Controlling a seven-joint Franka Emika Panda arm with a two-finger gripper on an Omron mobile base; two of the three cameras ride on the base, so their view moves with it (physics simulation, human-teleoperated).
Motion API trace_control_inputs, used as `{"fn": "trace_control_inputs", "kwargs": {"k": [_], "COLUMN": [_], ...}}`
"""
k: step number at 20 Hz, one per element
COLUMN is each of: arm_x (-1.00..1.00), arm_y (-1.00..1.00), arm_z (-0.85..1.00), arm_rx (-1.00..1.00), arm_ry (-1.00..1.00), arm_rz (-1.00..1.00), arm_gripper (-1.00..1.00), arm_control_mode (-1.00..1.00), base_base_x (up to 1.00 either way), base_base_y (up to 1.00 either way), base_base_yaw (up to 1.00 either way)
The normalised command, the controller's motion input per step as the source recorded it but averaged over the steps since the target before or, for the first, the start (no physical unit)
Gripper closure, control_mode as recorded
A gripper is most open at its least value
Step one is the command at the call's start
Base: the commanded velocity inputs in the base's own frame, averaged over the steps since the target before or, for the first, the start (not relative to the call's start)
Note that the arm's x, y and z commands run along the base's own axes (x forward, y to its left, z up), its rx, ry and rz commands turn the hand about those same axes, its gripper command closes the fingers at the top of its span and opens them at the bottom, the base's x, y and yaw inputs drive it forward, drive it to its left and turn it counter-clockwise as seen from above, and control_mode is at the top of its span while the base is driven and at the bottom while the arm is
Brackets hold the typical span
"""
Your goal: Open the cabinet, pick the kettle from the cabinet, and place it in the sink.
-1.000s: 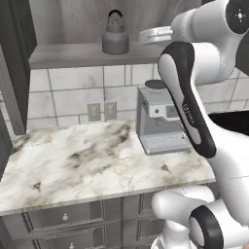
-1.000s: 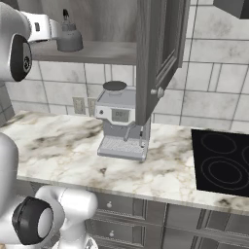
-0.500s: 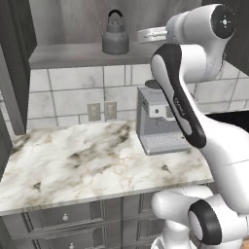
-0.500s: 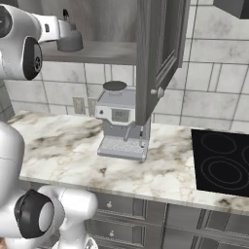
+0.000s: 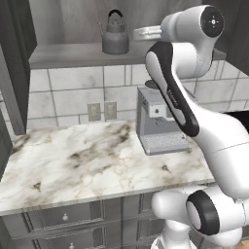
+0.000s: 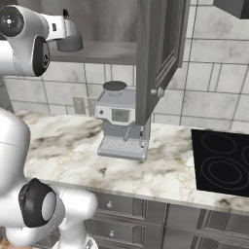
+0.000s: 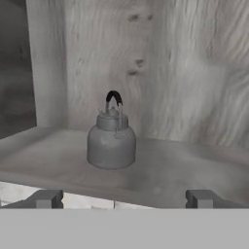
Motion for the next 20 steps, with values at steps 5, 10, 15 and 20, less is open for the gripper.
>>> {"fn": "trace_control_inputs", "kwargs": {"k": [5, 10, 15, 20], "arm_x": [0.33, 0.31, 0.31, 0.31], "arm_y": [0.1, 0.12, 0.11, 0.09], "arm_z": [0.05, 0.04, 0.0, 0.0], "arm_rx": [0.02, 0.04, 0.1, 0.08], "arm_ry": [0.0, 0.0, 0.0, 0.0], "arm_rz": [0.0, 0.0, 0.0, 0.0], "arm_gripper": [-1.0, -1.0, -1.0, -1.0], "arm_control_mode": [-1.0, -1.0, -1.0, -1.0], "base_base_x": [0.0, 0.0, 0.0, 0.0], "base_base_y": [0.0, 0.0, 0.0, 0.0], "base_base_yaw": [0.0, 0.0, 0.0, 0.0]}}
